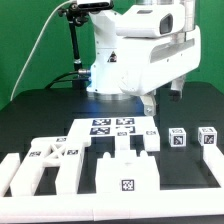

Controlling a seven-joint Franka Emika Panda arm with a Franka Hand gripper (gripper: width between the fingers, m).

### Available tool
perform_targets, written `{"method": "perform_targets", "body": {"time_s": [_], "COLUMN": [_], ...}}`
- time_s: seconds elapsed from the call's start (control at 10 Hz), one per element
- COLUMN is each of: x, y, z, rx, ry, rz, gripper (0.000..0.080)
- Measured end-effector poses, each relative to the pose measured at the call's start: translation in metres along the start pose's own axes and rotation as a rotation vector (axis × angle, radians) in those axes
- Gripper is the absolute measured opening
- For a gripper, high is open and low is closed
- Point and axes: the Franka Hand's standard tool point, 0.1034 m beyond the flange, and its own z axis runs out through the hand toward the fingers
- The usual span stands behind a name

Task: Assemble chair

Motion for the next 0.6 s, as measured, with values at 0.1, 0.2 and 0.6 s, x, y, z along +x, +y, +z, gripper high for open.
{"method": "perform_targets", "body": {"time_s": [0.1, 0.2, 0.6], "x": [0.0000, 0.0000, 0.0000], "y": [0.0000, 0.0000, 0.0000], "z": [0.0000, 0.0000, 0.0000], "rx": [0.000, 0.000, 0.000], "ry": [0.000, 0.000, 0.000], "rz": [0.000, 0.000, 0.000], "gripper": [0.0650, 0.0650, 0.0650]}}
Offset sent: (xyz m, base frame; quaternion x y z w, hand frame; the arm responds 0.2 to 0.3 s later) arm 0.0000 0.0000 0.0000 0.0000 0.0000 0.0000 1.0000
